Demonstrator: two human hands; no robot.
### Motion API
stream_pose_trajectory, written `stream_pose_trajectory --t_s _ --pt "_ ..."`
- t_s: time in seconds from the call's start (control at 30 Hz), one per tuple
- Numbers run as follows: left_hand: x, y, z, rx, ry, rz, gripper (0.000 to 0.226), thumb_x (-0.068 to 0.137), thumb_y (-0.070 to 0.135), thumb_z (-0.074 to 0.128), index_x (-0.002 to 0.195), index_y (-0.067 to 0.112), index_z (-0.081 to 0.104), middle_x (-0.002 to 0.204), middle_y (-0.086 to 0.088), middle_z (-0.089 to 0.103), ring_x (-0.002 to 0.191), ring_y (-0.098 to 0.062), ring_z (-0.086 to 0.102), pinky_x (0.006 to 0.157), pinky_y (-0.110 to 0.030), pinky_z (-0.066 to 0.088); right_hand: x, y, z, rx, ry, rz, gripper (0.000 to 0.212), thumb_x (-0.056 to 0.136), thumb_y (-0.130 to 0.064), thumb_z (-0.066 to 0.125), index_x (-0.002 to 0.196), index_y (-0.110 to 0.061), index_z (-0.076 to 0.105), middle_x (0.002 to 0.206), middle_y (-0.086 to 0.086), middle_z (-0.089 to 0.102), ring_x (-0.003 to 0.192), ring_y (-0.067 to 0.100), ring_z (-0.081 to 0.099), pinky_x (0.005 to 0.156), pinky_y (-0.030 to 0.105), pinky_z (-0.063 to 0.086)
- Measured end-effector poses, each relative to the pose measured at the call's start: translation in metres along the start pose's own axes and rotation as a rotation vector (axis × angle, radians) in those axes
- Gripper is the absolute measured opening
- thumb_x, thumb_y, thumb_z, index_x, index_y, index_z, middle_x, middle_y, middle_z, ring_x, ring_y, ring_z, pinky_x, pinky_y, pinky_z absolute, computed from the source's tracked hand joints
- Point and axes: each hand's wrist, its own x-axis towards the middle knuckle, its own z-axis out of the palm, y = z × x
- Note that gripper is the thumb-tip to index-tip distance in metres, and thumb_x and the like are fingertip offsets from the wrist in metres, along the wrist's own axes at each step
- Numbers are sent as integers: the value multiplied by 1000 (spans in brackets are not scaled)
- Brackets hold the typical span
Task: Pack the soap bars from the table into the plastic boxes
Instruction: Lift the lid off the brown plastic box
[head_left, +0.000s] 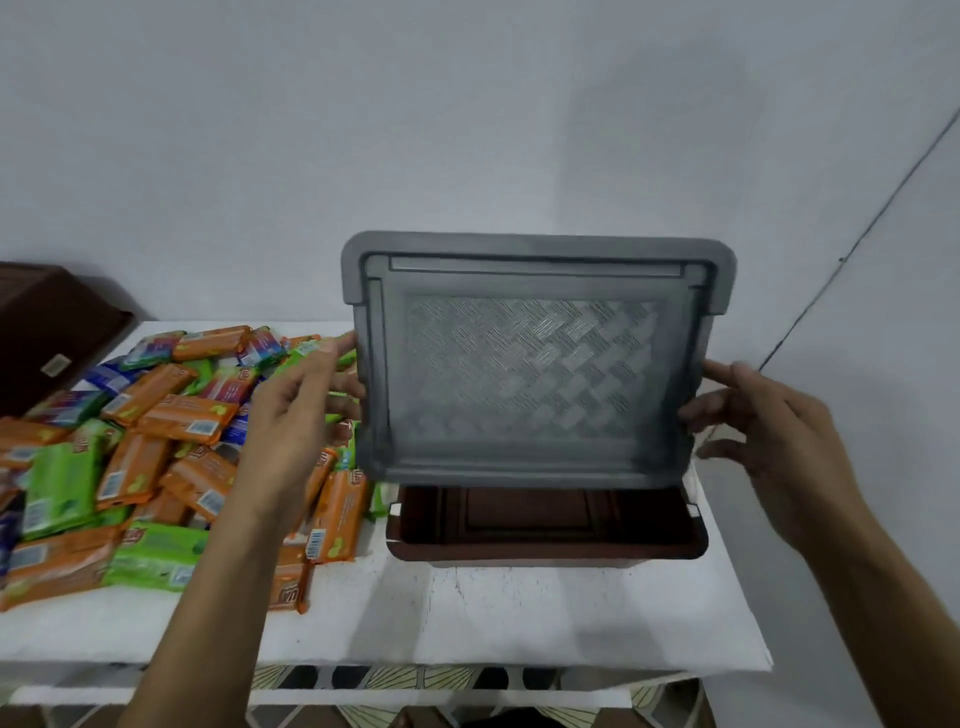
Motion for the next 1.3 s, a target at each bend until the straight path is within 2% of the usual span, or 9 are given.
stream_pose_trajectory --t_s 0.23,0.33,0.47,0.53,0.63,0.77,0.93,1.07,1.3 --pt "12 3 -13 -151 -39 -46 57 98 55 29 106 17 69 108 -1 71 96 -19 65 76 -38 53 12 -8 19 138 -19 102 42 100 -42 40 109 -16 70 107 6 72 88 17 67 67 29 52" --pt "23 1 -19 -39 -37 -50 54 99 53 30 108 19 71 108 1 71 104 -17 65 84 -37 49 17 -10 28 -25 -15 17 30 100 -34 47 114 -22 70 101 6 70 85 18 64 70 34 50" --pt "39 -3 -25 186 -114 119 23 94 30 57 115 29 66 103 5 69 100 -8 63 86 -31 52 26 -9 42 -337 -10 -158 32 94 -20 60 124 -31 62 95 2 72 83 24 68 73 42 59" --pt "51 -3 -27 285 -143 201 26 90 24 64 115 32 65 95 0 68 95 -12 64 85 -31 53 33 -8 49 -456 14 -200 39 92 -19 63 127 -36 58 103 3 70 84 27 66 73 39 59" --pt "73 0 -24 428 -120 305 30 88 25 67 115 39 63 92 5 66 91 -9 64 80 -31 53 47 -9 55 -649 68 -260 47 92 -22 63 134 -39 50 107 -2 63 79 12 63 68 25 52" --pt "101 7 -13 566 -102 378 35 87 32 67 119 44 58 94 13 65 89 -1 63 75 -32 53 70 -13 60 -799 123 -308 50 92 -24 62 138 -35 47 109 -4 60 74 5 61 69 24 47" --pt "140 7 16 696 -102 447 43 89 32 63 128 42 48 95 12 65 85 -8 63 73 -34 52 119 -15 58 -900 174 -372 50 94 -23 60 139 -35 42 119 7 67 67 20 65 73 30 51" --pt "171 -4 46 798 -73 440 47 91 31 60 133 37 41 101 8 67 83 -14 63 69 -32 49 166 -8 56 -970 182 -434 48 95 -21 57 140 -31 41 100 17 70 65 28 64 67 32 51" --pt "222 -37 90 906 -97 339 58 91 31 60 141 34 32 110 -3 68 91 -27 66 73 -39 53 236 18 49 -969 64 -389 51 95 -13 54 143 -23 38 92 17 67 64 27 60 66 33 52"
